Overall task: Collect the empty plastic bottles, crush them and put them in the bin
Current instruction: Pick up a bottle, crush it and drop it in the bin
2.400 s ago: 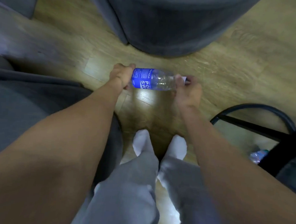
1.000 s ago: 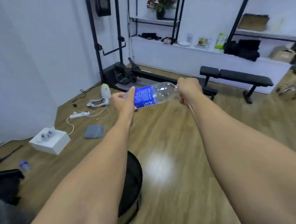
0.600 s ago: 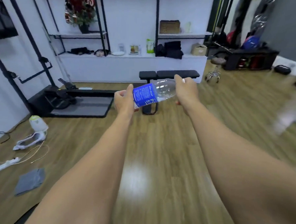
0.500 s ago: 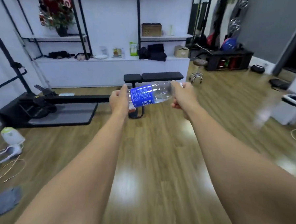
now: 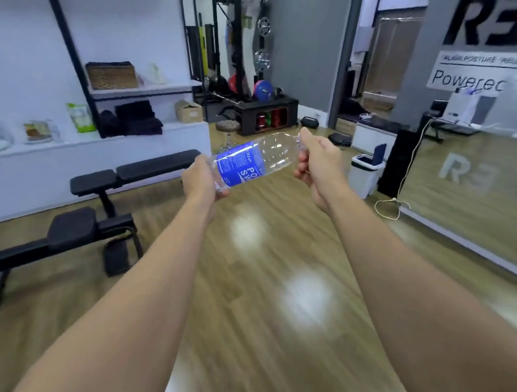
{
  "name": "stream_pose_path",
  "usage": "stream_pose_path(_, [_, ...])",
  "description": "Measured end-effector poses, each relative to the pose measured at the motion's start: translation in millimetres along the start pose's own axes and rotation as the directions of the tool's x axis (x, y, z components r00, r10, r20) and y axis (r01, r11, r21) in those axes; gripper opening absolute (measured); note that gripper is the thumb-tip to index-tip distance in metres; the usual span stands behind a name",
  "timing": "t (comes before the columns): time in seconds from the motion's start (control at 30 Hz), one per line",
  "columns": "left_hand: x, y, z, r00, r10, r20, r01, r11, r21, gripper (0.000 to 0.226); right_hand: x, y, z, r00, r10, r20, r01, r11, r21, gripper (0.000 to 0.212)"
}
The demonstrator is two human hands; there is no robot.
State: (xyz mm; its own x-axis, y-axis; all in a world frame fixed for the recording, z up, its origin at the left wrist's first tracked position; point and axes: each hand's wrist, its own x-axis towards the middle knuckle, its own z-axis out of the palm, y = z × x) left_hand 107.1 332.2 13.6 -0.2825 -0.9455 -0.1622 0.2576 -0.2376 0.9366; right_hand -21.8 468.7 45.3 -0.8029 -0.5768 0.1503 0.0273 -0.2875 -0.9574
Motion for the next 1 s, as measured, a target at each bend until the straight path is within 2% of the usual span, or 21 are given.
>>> stream_pose_path(0.2, [85,-27,138,0.99,-0.007,0.138,0.006,1.0,0.007,0.017,148,9,-64,0.995,-0.018,-0.102,0.024,0.998,0.059,0.017])
stream_pose_path(0.4, [176,-43,273,0.982,-0.007,0.189,0.006,1.0,0.008,0.022,289,15,-116,0.98,0.014,-0.199,0.011,0.992,0.123,0.019])
stream_pose_path(0.57, [260,-73,368,0.975,-0.023,0.223,0.011,0.998,0.056,0.024,398,33,-150,0.962,0.045,-0.269,-0.023,0.996,0.085,0.032])
stream_pose_path(0.67, [318,-97,421,0.969,-0.041,0.244,0.019,0.996,0.09,0.024,470,51,-169,0.955,0.036,-0.294,-0.026,0.999,0.037,0.023])
stream_pose_path(0.73, [358,-114,454,0.963,-0.063,0.262,0.036,0.994,0.107,0.027,516,65,-178,0.953,0.011,-0.303,-0.019,1.0,-0.022,0.025])
stream_pose_path(1.0, [519,-169,611,0.906,-0.236,0.353,0.16,0.96,0.231,0.026,706,95,-215,0.91,-0.049,-0.411,-0.035,0.98,-0.194,0.032])
